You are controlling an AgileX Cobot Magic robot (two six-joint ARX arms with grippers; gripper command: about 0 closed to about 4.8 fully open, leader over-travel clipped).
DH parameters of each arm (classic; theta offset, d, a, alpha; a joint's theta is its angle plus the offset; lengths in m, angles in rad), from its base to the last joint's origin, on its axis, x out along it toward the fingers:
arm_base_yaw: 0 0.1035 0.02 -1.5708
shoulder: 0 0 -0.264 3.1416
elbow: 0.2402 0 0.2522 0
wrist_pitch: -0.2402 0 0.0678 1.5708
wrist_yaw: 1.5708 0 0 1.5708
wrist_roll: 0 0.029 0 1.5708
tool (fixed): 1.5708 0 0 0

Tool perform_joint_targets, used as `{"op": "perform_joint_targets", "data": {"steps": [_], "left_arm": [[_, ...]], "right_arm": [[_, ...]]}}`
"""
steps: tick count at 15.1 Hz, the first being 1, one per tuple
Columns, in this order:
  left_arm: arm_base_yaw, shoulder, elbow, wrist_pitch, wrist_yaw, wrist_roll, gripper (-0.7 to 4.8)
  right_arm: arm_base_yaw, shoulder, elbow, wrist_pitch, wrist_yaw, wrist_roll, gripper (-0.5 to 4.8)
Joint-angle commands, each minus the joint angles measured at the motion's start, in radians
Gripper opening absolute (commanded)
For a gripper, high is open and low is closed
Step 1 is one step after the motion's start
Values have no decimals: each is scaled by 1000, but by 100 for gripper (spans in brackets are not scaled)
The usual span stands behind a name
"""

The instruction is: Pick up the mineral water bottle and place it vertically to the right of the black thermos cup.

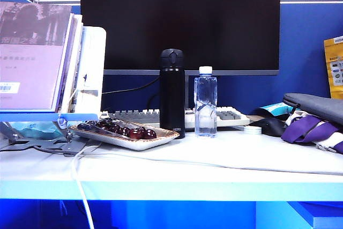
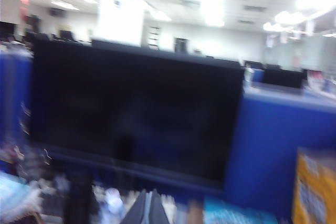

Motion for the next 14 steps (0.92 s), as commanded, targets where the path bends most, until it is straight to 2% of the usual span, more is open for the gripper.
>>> {"op": "perform_joint_targets", "data": {"steps": [1,3,5,7,8,14], "left_arm": [[0,-3,0,-13,0,-3,-5],[0,-3,0,-13,0,-3,-6],[0,-3,0,-13,0,-3,-5],[0,-3,0,-13,0,-3,-5],[0,-3,0,-13,0,-3,-5],[0,-3,0,-12,0,-3,-5]], "right_arm": [[-61,-132,-333,192,-5,64,0],[-81,-182,-486,182,-6,65,27],[-91,-230,-644,182,-6,67,27],[-115,-280,-749,182,-9,131,27],[-117,-297,-788,181,-14,179,30],[-116,-301,-895,148,-31,181,34]]}}
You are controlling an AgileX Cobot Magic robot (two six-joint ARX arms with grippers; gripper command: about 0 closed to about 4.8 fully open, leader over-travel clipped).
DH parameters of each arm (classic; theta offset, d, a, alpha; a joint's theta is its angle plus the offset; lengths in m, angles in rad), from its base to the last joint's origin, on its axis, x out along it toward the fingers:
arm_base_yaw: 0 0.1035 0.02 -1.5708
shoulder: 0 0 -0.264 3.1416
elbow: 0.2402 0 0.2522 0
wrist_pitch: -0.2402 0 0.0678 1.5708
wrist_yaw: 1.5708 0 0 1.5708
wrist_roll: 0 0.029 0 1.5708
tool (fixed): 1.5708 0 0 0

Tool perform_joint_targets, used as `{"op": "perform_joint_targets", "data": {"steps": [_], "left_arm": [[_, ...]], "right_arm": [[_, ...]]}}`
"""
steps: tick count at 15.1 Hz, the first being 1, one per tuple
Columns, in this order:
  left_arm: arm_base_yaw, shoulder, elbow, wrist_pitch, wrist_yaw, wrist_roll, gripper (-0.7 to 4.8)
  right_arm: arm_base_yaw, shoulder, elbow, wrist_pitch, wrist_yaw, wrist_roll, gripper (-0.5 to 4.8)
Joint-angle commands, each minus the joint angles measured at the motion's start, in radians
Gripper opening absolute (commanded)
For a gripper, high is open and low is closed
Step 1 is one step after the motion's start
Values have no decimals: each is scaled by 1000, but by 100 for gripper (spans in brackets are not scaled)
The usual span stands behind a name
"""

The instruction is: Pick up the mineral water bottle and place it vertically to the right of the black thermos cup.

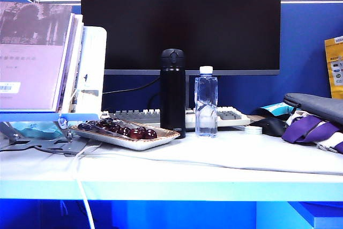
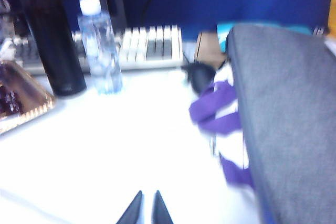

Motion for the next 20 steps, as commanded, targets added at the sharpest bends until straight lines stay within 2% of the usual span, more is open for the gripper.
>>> {"op": "perform_joint_targets", "data": {"steps": [1,4,6,20], "left_arm": [[0,-3,0,-13,0,-3,-5],[0,-3,0,-13,0,-3,-5],[0,-3,0,-13,0,-3,-5],[0,-3,0,-13,0,-3,-5]], "right_arm": [[0,0,-40,-10,13,5,34],[0,-10,-85,-104,78,5,33],[0,-52,-103,-129,74,5,33],[0,-85,-114,-88,74,33,32]]}}
